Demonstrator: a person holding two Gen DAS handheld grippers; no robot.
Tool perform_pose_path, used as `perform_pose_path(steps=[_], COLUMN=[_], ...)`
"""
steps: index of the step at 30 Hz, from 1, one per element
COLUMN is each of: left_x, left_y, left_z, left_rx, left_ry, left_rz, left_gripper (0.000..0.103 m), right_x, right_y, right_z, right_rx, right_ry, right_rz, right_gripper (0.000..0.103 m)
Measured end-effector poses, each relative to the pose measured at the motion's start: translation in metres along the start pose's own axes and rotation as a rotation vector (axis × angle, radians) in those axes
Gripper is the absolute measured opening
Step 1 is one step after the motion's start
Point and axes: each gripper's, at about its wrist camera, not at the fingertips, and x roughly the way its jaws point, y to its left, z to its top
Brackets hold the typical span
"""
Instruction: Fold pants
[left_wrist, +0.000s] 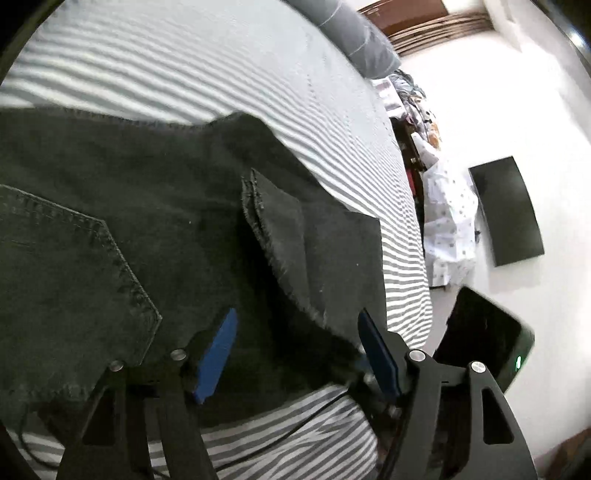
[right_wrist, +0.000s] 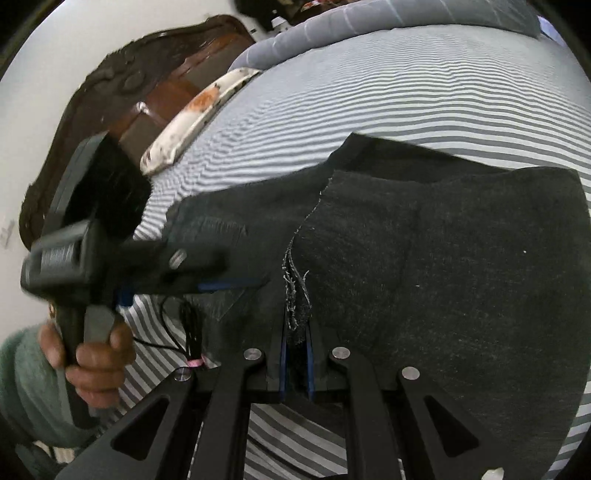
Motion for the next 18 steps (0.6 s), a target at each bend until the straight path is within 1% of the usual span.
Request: perform_pose_path(steps=[4, 6, 7, 8, 9, 10, 11, 13, 15, 16, 17, 18], left_x=[0.013, 0.018, 0.017, 0.018, 0.019, 0.020, 0.021, 0.022, 0.022, 0.022, 0.020, 0.018], left_y=[0.010, 0.012, 0.015, 0.014, 0.014, 0.014, 0.015, 0.017, 0.015, 0.014, 0.013, 0.011], left_z=[0.007, 0.008, 0.006, 0.004, 0.004, 0.003, 0.002, 0.000, -0.003, -0.005, -0.008, -0.011], left_rx=[-0.041, -0.042, -0.036, -0.025, -0.017, -0.011, -0.010, -0.010, 0.004, 0.012, 0.024, 0.041], left_ry=[0.030, 0.038, 0.034, 0.026, 0.025, 0.022, 0.021, 0.026, 0.019, 0.018, 0.013, 0.006], left_rz=[-0.002, -0.003, -0.006, 0.003, 0.019, 0.032, 0.040, 0.042, 0.052, 0.054, 0.055, 0.067], left_gripper=[0.069, 0.068, 0.064, 0.060, 0.049, 0.039, 0.036, 0.027, 0.024, 0.018, 0.013, 0.007], right_x=[0.006, 0.008, 0.007, 0.007, 0.006, 0.004, 0.001, -0.008, -0.019, -0.022, -0.024, -0.026], right_y=[0.013, 0.015, 0.014, 0.013, 0.012, 0.011, 0.009, 0.006, 0.002, -0.001, -0.003, -0.007], right_z=[-0.004, -0.005, -0.006, -0.007, -0.009, -0.011, -0.014, -0.022, -0.036, -0.043, -0.050, -0.057], right_rx=[-0.046, -0.051, -0.048, -0.034, -0.019, -0.002, 0.019, 0.056, 0.102, 0.124, 0.145, 0.170], right_ry=[0.011, 0.012, 0.014, 0.014, 0.010, 0.002, -0.008, -0.035, -0.056, -0.061, -0.064, -0.062], right_rz=[0.000, -0.002, -0.006, -0.001, -0.001, -0.008, -0.015, -0.008, -0.004, 0.001, 0.005, 0.013], right_gripper=[0.010, 0.014, 0.016, 0.020, 0.027, 0.032, 0.039, 0.042, 0.048, 0.049, 0.051, 0.052])
